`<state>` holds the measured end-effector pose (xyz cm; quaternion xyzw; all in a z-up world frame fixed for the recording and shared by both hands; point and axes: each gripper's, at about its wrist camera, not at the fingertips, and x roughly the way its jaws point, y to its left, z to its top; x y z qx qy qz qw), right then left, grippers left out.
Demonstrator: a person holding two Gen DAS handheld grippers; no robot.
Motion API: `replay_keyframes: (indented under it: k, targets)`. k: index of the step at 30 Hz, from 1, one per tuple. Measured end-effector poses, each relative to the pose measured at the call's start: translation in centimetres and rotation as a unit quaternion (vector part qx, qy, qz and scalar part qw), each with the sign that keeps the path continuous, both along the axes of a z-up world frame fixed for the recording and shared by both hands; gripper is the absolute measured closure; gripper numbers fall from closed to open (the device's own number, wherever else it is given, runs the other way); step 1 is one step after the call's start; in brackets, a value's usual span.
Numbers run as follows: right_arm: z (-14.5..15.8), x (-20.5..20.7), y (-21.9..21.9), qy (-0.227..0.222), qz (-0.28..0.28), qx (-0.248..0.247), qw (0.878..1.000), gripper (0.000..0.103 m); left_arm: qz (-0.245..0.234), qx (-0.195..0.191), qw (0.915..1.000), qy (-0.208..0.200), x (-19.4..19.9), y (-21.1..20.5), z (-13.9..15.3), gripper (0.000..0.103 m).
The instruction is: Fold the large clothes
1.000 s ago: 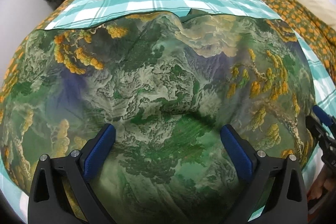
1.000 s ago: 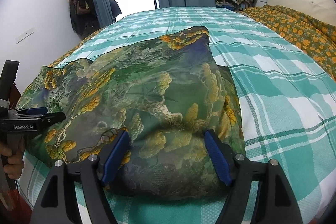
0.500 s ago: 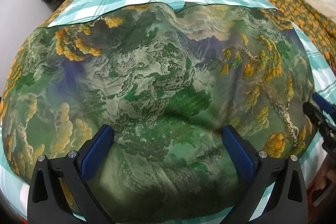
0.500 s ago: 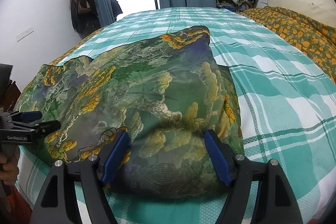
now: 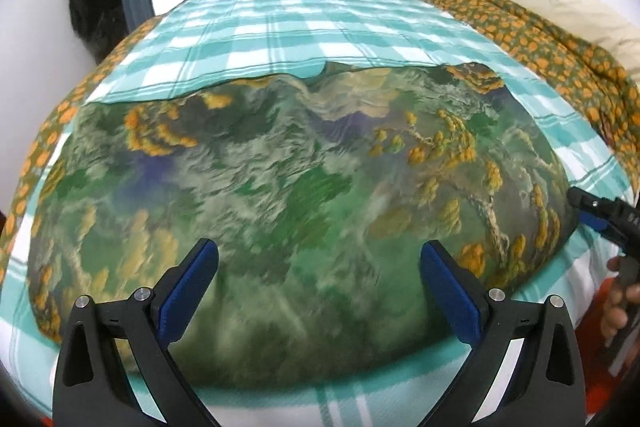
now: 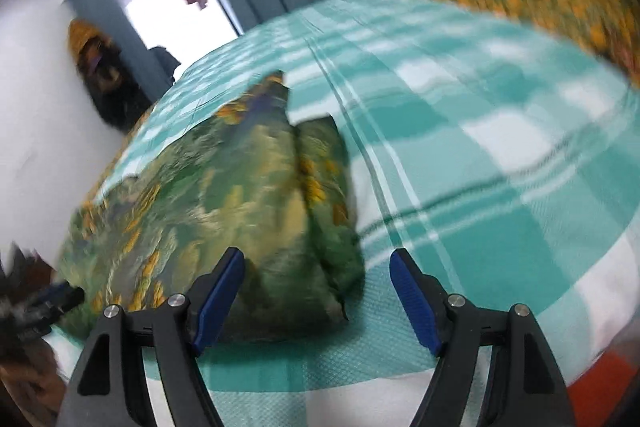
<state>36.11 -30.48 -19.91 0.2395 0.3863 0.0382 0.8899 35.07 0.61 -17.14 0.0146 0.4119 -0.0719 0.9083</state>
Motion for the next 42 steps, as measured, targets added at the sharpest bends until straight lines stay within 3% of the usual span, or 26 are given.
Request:
replay_keyframes:
  k: [4,8,11,14,16,17,18,20,23,27,33,37,40,42]
  targets:
    - [-1.8,0.0,-0.7,0.027,0.003,0.098,0.995,0.024,-0.013,0.017,0.9992,0.034,1.2,-1.1,-2.5,0.001]
    - [-3.0,-0.3,-0.9,0.037,-0.001,0.143,0.989,0.022,-0.019,0.012,0.9986,0.048,2.0,-0.8,-3.7,0.001]
    - [-4.0,0.9,-0.8,0.036,0.001,0.180,0.983,0.012,-0.021,0.016,0.9986,0.045,2.1,-0.9,-4.0,0.001]
    - [-4.0,2.9,0.4,0.022,0.011,0.175,0.984,0.009,-0.019,0.024,0.9988,0.037,1.9,-1.1,-3.9,0.001]
    - [-3.4,3.0,0.9,0.002,0.002,0.158,0.987,0.019,-0.011,0.028,0.9989,0.036,1.5,-1.0,-3.0,0.001]
    - [-3.0,2.8,0.9,-0.006,-0.001,0.145,0.989,0.040,0.000,0.033,0.9987,0.039,1.2,-0.8,-2.2,0.001]
    - [-2.5,2.5,0.8,-0.015,0.002,0.133,0.991,0.049,0.013,0.036,0.9984,0.042,1.0,-0.6,-1.2,0.001]
    - [-1.2,1.7,0.9,-0.035,0.014,0.112,0.993,0.059,0.032,0.028,0.9982,0.041,0.9,0.0,1.0,0.004]
    - [2.2,0.0,3.3,-0.085,0.045,0.016,0.995,0.063,0.018,-0.015,0.9994,0.024,1.0,0.2,5.7,0.004]
    - [7.6,-2.6,9.0,-0.177,0.103,-0.114,0.972,0.064,-0.067,-0.053,0.9959,0.031,2.4,-2.3,11.9,0.003]
    - [11.5,-5.8,17.2,-0.256,0.189,-0.228,0.920,0.064,-0.141,-0.060,0.9864,0.059,3.8,-6.0,15.8,0.003]
    - [11.4,-7.6,21.4,-0.278,0.236,-0.271,0.891,0.064,-0.134,-0.004,0.9885,0.071,4.3,-6.6,14.9,0.003]
    - [11.2,-8.8,23.9,-0.293,0.270,-0.294,0.869,0.064,-0.112,0.064,0.9888,0.075,4.5,-7.1,13.2,0.004]
    - [11.1,-9.3,24.5,-0.296,0.285,-0.292,0.864,0.064,-0.097,0.091,0.9887,0.069,4.4,-6.6,12.3,0.041]
